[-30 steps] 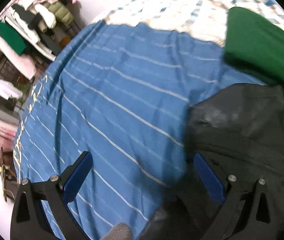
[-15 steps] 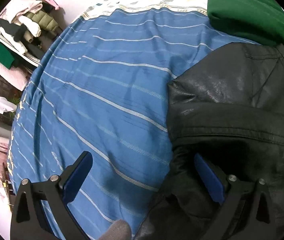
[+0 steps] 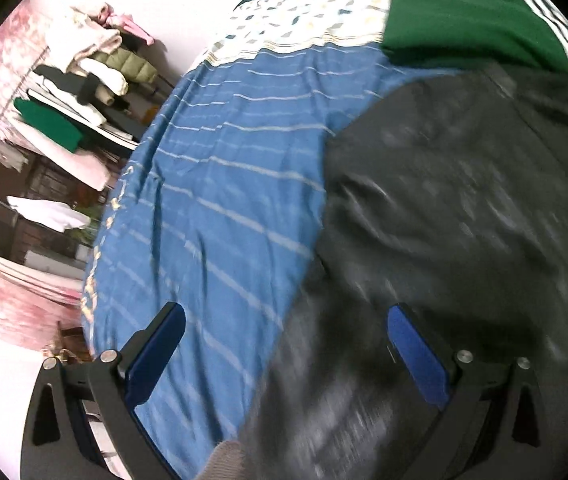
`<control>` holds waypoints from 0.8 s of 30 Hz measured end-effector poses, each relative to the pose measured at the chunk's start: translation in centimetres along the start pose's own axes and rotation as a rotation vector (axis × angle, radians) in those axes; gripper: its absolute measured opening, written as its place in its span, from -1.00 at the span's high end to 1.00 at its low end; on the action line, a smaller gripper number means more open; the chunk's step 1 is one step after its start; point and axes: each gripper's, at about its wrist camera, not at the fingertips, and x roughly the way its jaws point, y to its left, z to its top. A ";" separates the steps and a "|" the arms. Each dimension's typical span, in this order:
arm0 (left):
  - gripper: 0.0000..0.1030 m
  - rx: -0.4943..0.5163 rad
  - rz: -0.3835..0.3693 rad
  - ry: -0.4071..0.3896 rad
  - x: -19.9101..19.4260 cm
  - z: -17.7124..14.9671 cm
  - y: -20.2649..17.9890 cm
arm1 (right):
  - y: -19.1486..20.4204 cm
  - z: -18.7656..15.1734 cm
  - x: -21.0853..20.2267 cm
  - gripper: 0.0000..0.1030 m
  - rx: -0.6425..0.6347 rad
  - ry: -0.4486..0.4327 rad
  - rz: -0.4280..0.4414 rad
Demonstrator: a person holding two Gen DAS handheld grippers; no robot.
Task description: Fold large clothes
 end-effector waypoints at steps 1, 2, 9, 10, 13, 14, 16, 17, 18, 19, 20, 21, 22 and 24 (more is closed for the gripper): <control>-1.00 0.013 0.020 0.004 -1.2 -1.1 -1.0 | -1.3 -0.4 0.0 -0.56 -0.004 0.003 0.010; -1.00 0.029 0.042 0.004 -2.4 -2.2 -1.9 | -2.3 -1.0 0.3 -0.56 -0.012 0.012 0.012; -1.00 0.200 0.181 0.013 -11.6 -10.7 -11.7 | -10.0 -2.6 -0.1 -0.56 -0.071 0.037 -0.039; -1.00 0.235 0.200 0.011 -12.8 -12.1 -13.3 | -11.3 -2.5 -0.3 -0.56 -0.072 0.038 -0.048; -1.00 0.321 0.222 0.007 -16.0 -15.7 -17.8 | -14.9 -2.1 -1.0 -0.56 -0.072 0.036 -0.060; -1.00 0.339 0.218 0.005 -16.8 -16.5 -18.9 | -15.8 -1.9 -1.2 -0.56 -0.070 0.035 -0.066; -1.00 0.370 0.207 -0.009 -18.2 -17.8 -21.1 | -17.8 -1.5 -1.5 -0.56 -0.058 0.034 -0.075; -1.00 0.389 0.208 -0.022 -18.9 -18.5 -22.3 | -18.8 -1.3 -1.6 -0.56 -0.049 0.034 -0.078; -1.00 0.408 0.214 -0.034 -19.2 -19.0 -23.4 | -19.3 -1.2 -1.6 -0.56 -0.043 0.037 -0.080; -1.00 0.431 0.235 -0.051 -19.2 -19.5 -24.7 | -19.9 -1.0 -1.5 -0.56 -0.039 0.039 -0.083; -1.00 0.447 0.256 -0.057 -19.0 -19.7 -25.4 | -20.0 -0.7 -1.2 -0.56 -0.034 0.040 -0.086; -1.00 0.471 0.292 -0.058 -18.2 -19.9 -26.4 | -20.3 -0.5 -1.0 -0.56 -0.025 0.043 -0.088; -1.00 0.486 0.329 -0.057 -17.3 -20.1 -27.0 | -20.5 -0.3 -0.8 -0.56 -0.020 0.048 -0.085; -1.00 0.492 0.369 -0.041 -15.5 -20.1 -27.7 | -20.9 0.1 -0.5 -0.56 -0.013 0.056 -0.071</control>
